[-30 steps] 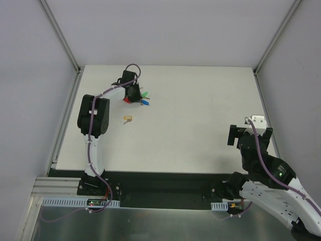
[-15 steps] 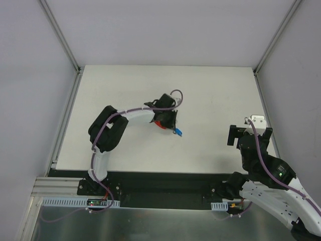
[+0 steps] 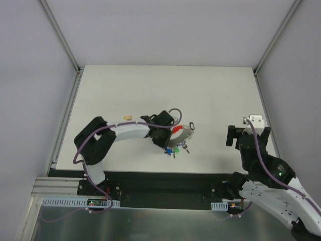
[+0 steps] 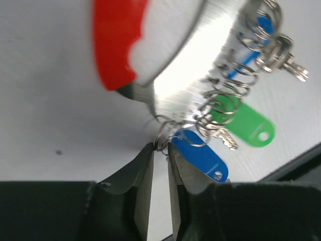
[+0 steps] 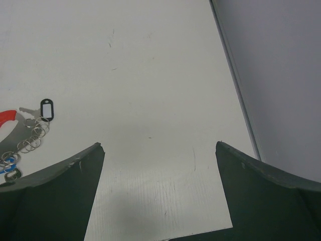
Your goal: Put the keys on the keyring
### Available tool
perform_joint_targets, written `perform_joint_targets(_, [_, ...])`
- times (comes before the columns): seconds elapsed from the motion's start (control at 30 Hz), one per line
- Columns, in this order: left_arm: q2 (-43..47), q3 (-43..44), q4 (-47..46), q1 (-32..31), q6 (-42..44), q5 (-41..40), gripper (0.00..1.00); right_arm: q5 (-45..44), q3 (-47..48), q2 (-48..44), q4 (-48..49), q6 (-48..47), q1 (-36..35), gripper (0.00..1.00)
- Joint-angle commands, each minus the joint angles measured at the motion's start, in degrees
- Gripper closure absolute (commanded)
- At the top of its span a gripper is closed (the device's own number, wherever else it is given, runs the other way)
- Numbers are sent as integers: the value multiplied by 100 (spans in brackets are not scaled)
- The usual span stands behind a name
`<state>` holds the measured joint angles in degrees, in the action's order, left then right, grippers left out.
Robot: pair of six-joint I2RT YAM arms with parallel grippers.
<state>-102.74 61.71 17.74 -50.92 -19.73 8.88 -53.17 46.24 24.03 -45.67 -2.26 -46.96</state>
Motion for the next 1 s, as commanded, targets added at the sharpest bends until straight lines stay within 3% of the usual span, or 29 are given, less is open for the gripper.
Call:
perform_joint_targets(0.0, [-53, 112, 792, 354, 408, -1308, 79, 175, 61, 128, 85, -116, 3, 4])
perform_joint_targets(0.2, [227, 201, 933, 784, 487, -1749, 69, 465, 43, 268, 164, -161, 3, 4])
perform_joint_targets(0.43, [1123, 104, 916, 794, 364, -2145, 51, 1185, 122, 655, 462, -47, 3, 4])
perform_joint_targets(0.67, [2624, -537, 547, 872, 110, -2663, 26, 2143, -158, 1375, 892, 735, 3, 4])
perform_joint_targets(0.97, [3637, -1723, -182, 1663, -242, -2374, 23, 2898, -799, 2079, 2052, 947, 11, 2])
